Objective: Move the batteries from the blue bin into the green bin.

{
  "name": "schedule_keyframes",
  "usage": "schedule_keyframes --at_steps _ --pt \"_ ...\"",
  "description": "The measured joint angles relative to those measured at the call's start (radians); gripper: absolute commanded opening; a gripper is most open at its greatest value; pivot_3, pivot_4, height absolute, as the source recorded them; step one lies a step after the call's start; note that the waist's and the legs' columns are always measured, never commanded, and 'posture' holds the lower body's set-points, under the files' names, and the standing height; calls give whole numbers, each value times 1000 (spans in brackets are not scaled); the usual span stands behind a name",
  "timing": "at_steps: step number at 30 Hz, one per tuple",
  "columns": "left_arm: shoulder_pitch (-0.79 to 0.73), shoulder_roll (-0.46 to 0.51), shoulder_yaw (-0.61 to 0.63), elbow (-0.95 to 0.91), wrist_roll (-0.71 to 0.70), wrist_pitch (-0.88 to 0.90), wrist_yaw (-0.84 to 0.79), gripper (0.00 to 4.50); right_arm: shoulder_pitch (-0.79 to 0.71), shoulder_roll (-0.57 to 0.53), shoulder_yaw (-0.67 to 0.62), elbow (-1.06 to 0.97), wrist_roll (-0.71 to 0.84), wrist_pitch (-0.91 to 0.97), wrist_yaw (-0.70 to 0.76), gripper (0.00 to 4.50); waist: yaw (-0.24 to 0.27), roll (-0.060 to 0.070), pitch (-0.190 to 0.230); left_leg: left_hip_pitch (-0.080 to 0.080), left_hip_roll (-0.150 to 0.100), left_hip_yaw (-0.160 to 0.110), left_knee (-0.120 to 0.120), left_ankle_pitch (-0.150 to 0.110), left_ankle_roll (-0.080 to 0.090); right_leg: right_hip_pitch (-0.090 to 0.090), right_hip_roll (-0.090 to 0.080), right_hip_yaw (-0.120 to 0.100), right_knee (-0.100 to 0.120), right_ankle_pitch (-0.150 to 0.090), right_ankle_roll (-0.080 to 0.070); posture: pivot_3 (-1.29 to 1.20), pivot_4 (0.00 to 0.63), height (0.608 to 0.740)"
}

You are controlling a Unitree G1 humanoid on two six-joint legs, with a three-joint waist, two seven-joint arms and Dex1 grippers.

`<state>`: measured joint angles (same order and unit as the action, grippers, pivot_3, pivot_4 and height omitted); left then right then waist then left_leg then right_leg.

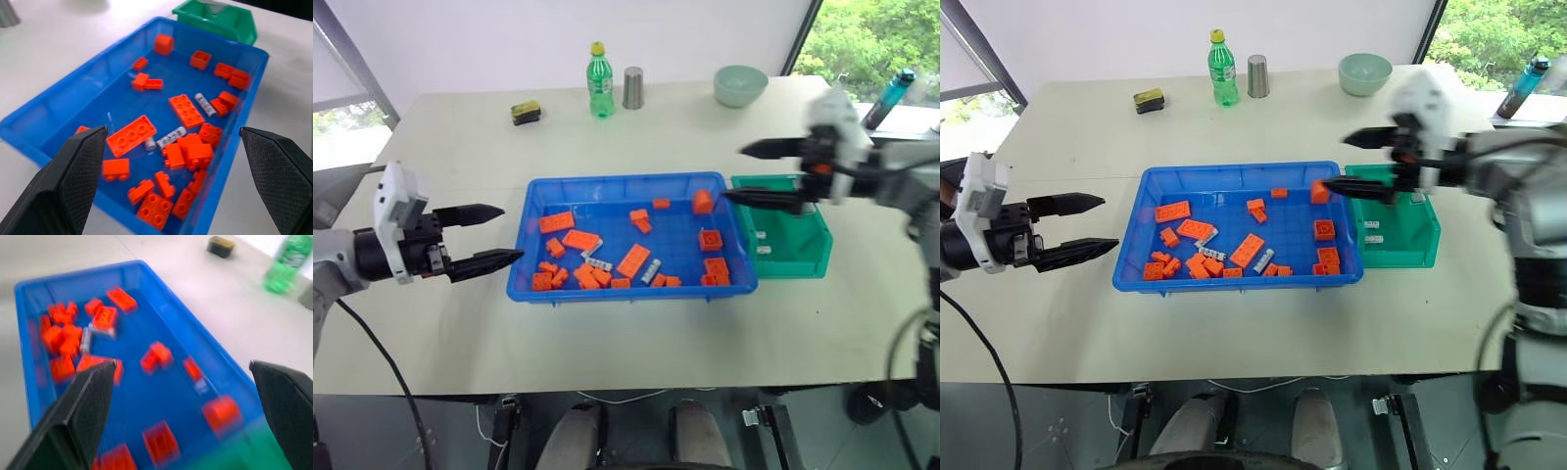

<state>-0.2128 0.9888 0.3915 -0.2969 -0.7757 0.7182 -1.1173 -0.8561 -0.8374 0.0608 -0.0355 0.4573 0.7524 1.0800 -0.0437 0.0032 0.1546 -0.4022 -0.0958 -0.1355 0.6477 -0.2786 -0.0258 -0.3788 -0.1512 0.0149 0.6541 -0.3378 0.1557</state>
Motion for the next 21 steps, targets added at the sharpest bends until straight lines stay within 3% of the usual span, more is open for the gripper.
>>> schedule_keyframes --at_steps 6,13,21 --pt "27 7 -25 1 11 -9 -15 4500 -105 299 188 43 -86 95 -165 4493 -5 -2 0 -8 -1 -1 2 1 -2 -13 -1 0 11 1 -1 0 150 727" --pt "78 1 -15 -20 27 -29 17 4500 -108 543 356 197 -207 74 -278 4493 -13 -2 0 -8 -1 -2 3 1 -3 -13 0 0 13 1 -1 0 150 727" --pt "127 -12 6 -77 17 -26 63 4500 -122 666 382 429 -311 -54 -323 4493 -30 -2 0 -8 -1 -3 2 2 -4 -15 0 0 14 1 -1 0 150 727"
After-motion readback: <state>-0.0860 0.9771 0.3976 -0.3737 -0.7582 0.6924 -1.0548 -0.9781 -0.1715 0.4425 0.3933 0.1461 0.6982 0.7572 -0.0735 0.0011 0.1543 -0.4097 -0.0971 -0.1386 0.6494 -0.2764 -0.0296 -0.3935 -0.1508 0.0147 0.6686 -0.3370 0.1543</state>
